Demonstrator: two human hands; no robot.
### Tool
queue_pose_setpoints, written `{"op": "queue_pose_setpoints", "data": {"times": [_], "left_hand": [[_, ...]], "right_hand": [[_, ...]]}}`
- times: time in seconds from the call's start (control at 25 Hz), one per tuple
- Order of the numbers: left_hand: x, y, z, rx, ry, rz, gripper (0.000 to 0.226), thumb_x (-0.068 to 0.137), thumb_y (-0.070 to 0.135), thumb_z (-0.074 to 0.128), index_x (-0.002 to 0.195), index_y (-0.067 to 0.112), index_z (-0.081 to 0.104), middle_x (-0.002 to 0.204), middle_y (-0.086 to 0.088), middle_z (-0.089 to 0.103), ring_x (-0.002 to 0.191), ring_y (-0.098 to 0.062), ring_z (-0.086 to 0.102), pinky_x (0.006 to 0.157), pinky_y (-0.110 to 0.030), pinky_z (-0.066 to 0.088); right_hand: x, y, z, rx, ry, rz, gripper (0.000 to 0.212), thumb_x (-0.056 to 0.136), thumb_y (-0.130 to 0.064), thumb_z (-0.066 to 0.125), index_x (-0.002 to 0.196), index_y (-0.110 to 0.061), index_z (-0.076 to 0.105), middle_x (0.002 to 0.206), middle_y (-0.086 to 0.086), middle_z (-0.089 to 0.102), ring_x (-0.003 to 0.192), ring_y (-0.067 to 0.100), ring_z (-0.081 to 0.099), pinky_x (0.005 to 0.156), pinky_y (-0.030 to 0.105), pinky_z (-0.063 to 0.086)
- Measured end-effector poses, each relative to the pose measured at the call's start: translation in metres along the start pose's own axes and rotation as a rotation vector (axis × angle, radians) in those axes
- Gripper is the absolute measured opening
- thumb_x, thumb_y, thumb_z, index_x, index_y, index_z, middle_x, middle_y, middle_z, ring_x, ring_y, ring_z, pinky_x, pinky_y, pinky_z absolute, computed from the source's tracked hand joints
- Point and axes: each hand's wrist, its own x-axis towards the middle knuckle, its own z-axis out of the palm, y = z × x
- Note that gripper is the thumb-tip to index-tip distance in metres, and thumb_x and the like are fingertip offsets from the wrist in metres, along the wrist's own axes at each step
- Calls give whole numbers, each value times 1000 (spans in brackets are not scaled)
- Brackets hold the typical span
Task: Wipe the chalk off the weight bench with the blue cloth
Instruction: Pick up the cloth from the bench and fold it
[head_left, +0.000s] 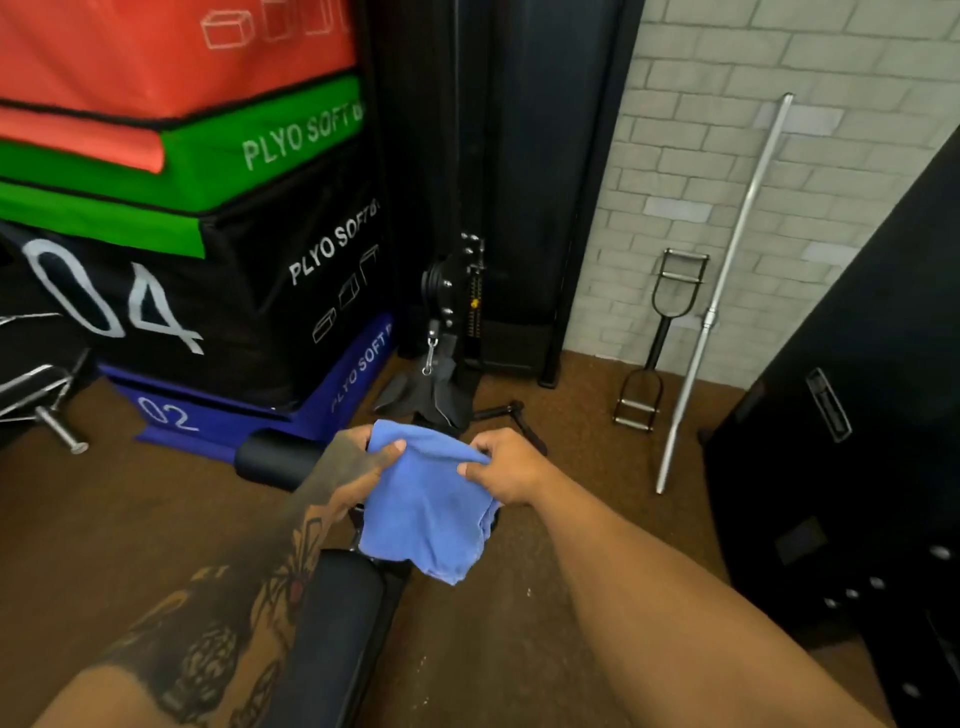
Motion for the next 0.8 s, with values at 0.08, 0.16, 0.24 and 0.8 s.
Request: {"op": "queue_pose_setpoints", "data": {"times": [0.08,0.16,0.24,0.8], "left_hand": [[40,-67,-5,10,-305,-9,46,93,-7,52,127,19,64,114,-2,72,106,-14,66,89,-37,53],[74,-151,4,-28,-402,-164,45,85,12,73,116,43,66,105,15,73,99,-7,67,90,-50,52],[83,-201,20,90,-59,-304,66,48,66,85,98,25,72,95,2,74,93,-23,70,86,-51,54],[132,-205,62,516,252,-366,28,90,29,62,99,2,60,100,-18,65,97,-39,59,78,-39,44]], "right_hand": [[21,20,24,-14,1,44,25,87,-17,62,65,-16,51,72,10,53,65,19,49,61,34,42],[43,41,45,-14,11,111,24,85,-15,60,64,-15,49,69,9,51,64,19,47,61,36,42],[65,64,66,-9,19,188,23,85,-14,58,63,-16,50,64,4,49,63,18,47,60,35,43],[146,148,99,-32,136,463,33,95,-26,55,126,-13,56,127,15,57,115,36,55,94,46,48]]}}
